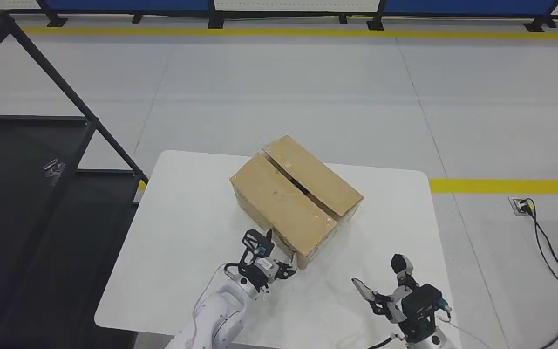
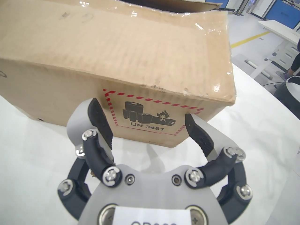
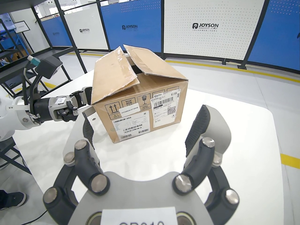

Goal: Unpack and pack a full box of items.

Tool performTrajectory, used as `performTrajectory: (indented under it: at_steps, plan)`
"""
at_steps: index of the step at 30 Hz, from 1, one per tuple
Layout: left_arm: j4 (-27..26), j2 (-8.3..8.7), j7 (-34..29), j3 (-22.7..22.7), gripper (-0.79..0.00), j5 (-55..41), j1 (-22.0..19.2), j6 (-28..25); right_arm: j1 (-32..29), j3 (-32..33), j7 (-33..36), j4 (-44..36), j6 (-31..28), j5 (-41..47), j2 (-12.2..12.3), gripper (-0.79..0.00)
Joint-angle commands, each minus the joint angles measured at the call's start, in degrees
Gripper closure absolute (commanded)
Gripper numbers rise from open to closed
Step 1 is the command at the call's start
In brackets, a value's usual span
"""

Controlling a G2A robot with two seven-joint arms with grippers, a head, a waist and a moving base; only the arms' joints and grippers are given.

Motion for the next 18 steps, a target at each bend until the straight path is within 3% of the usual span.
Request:
performTrajectory:
  at_steps: [1, 5, 9, 13, 18]
  plan:
    - [-1.16, 0.45, 1.03, -1.92, -0.785, 0.39, 1.41, 0.02, 0.01, -0.01, -0.04, 0.00, -0.01, -0.08, 0.00, -0.785]
    - [-4.84, 1.89, 2.73, -7.91, -0.785, 1.70, 5.91, -0.32, 0.32, -0.34, 0.49, -0.44, 0.11, -0.26, -0.03, -0.785]
    - [-9.04, 3.13, 4.77, -14.98, -0.785, 0.94, 10.82, 0.34, 4.19, -3.10, 6.38, -1.41, 0.60, 3.38, -0.51, -0.785]
    - [-11.90, 3.85, 7.36, -20.89, -0.785, 0.15, 14.66, 2.48, 9.69, -6.48, 14.86, -1.05, 2.46, 14.15, -1.42, -0.785]
    - [-14.21, 4.40, 9.23, -26.33, -0.785, -2.45, 18.41, 2.53, 16.12, -8.33, 23.23, 1.50, 0.71, 30.61, -2.19, -0.785]
